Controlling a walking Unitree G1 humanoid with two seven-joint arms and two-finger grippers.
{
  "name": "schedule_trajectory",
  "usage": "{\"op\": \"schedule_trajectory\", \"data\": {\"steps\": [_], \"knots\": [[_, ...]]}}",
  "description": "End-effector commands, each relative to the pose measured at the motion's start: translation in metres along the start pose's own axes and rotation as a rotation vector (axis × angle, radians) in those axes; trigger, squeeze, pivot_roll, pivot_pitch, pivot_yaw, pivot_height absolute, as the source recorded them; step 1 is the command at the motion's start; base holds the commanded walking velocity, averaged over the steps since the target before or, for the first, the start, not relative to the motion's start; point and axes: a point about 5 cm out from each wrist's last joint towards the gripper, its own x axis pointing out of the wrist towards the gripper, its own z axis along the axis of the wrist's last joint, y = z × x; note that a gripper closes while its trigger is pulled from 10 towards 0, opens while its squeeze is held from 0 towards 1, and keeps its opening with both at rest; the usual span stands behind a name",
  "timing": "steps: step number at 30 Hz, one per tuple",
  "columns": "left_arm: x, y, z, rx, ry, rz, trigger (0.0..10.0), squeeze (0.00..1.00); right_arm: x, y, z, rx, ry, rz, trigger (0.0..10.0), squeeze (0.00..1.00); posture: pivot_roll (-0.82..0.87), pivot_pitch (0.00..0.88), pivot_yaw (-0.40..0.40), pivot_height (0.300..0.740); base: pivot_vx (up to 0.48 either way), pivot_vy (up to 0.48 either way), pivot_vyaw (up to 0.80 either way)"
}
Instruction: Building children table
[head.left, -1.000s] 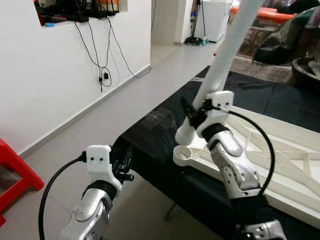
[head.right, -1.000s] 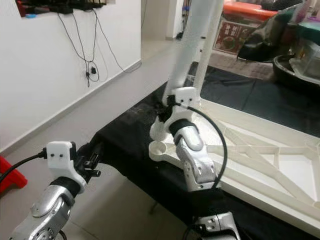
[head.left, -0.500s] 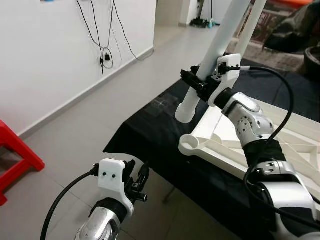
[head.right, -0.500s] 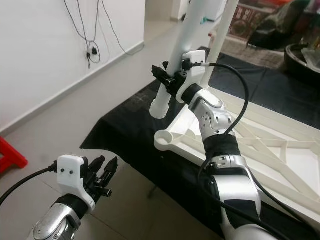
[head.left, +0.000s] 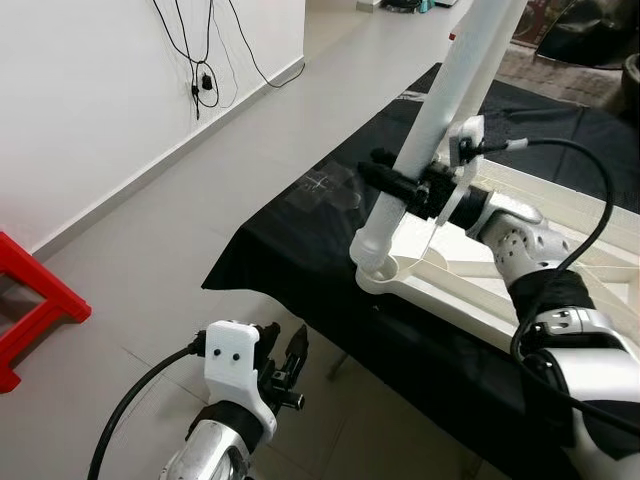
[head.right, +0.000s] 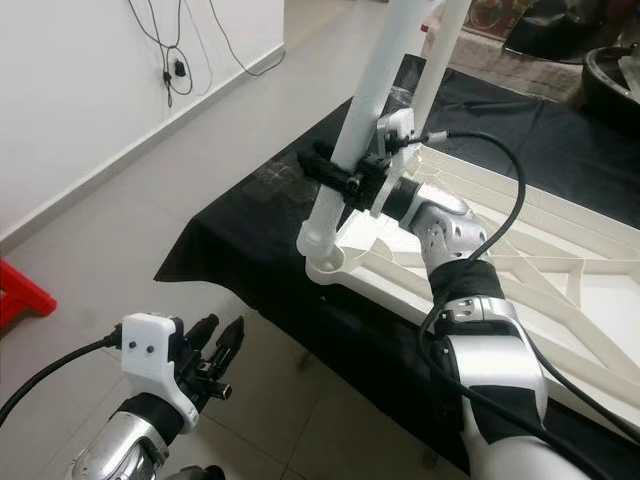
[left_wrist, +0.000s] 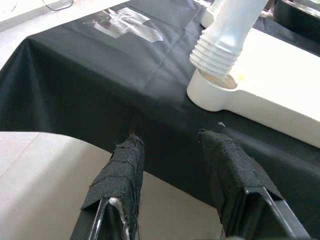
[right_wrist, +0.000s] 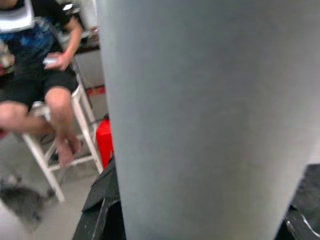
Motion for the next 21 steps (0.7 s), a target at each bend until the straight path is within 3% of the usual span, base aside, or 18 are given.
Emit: {"op": "schedule_trajectory", "data": {"steps": [1, 13, 21], "knots": [[-0.0028, -0.0013, -0.0005, 0.010, 0.010, 0.008, 10.0, 0.00, -0.0005, 0.0006, -0.0074, -0.002, 0.038, 0.012, 10.0, 0.00, 0.10, 0.210, -0.089, 0.740, 0.000, 0.000, 0.00], [-0.0028, -0.0025, 0.0020, 0.022, 0.010, -0.001, 10.0, 0.00, -0.0038, 0.0022, -0.0097, 0.009, 0.057, 0.091, 10.0, 0.00, 0.10, 0.194, -0.087, 0.740, 0.000, 0.000, 0.00], [-0.0015, -0.0031, 0.0021, 0.030, 0.015, -0.004, 10.0, 0.00, -0.0056, -0.0037, -0.0120, -0.034, 0.095, 0.023, 10.0, 0.00, 0.10, 0.193, -0.085, 0.740, 0.000, 0.000, 0.00]]}}
